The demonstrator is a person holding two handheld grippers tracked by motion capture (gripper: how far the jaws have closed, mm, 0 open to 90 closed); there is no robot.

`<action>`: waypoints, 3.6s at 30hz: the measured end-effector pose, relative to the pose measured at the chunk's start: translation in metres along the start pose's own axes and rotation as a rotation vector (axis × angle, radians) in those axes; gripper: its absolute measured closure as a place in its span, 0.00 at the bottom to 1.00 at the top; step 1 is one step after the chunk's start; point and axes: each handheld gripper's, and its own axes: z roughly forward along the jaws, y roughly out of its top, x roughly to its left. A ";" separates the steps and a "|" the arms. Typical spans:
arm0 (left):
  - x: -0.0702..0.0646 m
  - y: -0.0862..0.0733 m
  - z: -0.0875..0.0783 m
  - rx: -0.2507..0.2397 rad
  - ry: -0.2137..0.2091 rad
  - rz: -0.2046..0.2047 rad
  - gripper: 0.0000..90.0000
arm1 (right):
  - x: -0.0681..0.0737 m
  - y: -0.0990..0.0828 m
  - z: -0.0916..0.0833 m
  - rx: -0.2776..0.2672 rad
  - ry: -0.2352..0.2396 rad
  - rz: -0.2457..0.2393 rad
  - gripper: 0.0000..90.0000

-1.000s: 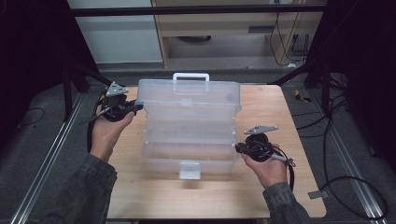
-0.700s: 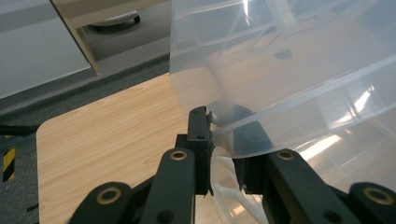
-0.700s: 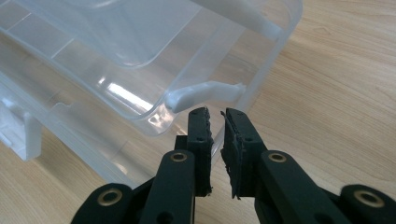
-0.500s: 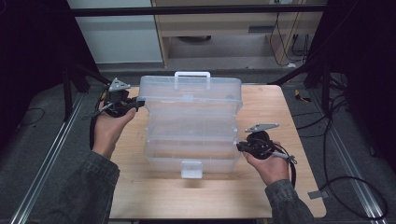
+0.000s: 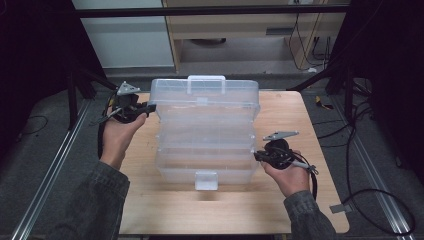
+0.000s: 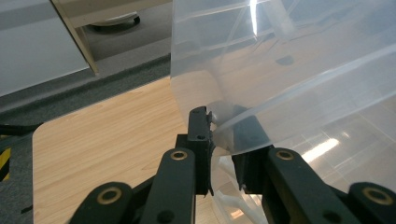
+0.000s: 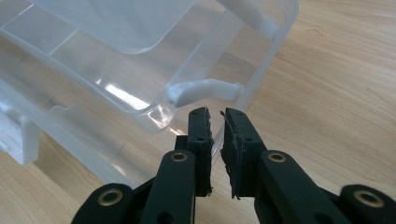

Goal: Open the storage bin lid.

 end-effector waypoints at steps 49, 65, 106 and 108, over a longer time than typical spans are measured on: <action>0.007 0.011 0.009 -0.003 -0.018 -0.030 0.87 | 0.000 -0.002 0.009 0.016 -0.026 0.042 0.78; 0.009 0.019 0.011 0.015 -0.007 -0.006 0.88 | -0.001 -0.002 0.010 0.010 -0.023 0.024 0.78; 0.027 0.036 0.031 0.034 -0.037 -0.083 0.88 | -0.003 -0.001 0.011 0.007 -0.025 0.015 0.78; 0.027 0.038 0.030 0.042 -0.003 -0.048 0.94 | -0.003 -0.001 0.011 0.009 -0.026 0.015 0.78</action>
